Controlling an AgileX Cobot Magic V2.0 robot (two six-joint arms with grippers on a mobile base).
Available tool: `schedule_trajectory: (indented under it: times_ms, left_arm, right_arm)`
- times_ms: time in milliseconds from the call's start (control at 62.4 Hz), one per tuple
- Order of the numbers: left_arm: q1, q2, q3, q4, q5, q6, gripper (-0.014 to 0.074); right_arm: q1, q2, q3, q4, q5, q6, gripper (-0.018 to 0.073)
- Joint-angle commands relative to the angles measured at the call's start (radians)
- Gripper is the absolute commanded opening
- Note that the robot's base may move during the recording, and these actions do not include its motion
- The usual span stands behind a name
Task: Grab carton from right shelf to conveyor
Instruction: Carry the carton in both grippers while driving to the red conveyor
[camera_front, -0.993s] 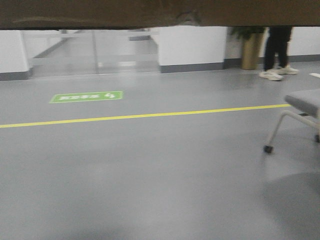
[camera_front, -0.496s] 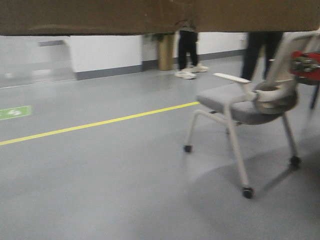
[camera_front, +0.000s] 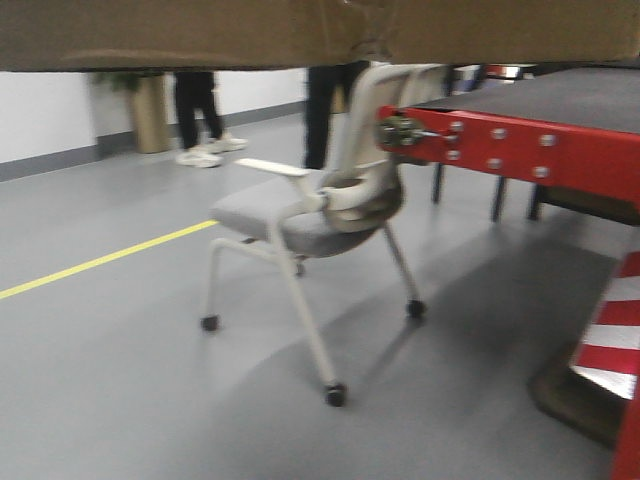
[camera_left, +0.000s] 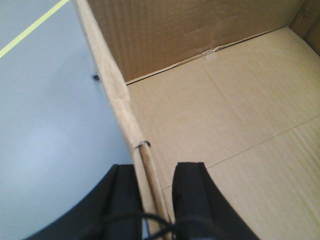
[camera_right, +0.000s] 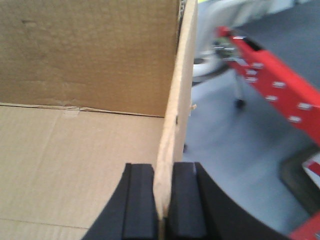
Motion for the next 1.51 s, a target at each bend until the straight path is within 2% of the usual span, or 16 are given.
schedule_trajectory:
  times_ms: [0, 1489]
  left_arm:
    - [-0.012, -0.008, -0.005, -0.090, -0.052, 0.015, -0.0016]
    - [-0.010, -0.008, -0.005, -0.082, -0.052, 0.015, -0.0016]
  right_arm:
    - [-0.001, -0.005, -0.006, 0.020, -0.083, -0.007, -0.0067]
    - [-0.001, -0.005, -0.006, 0.020, -0.083, -0.007, -0.0067]
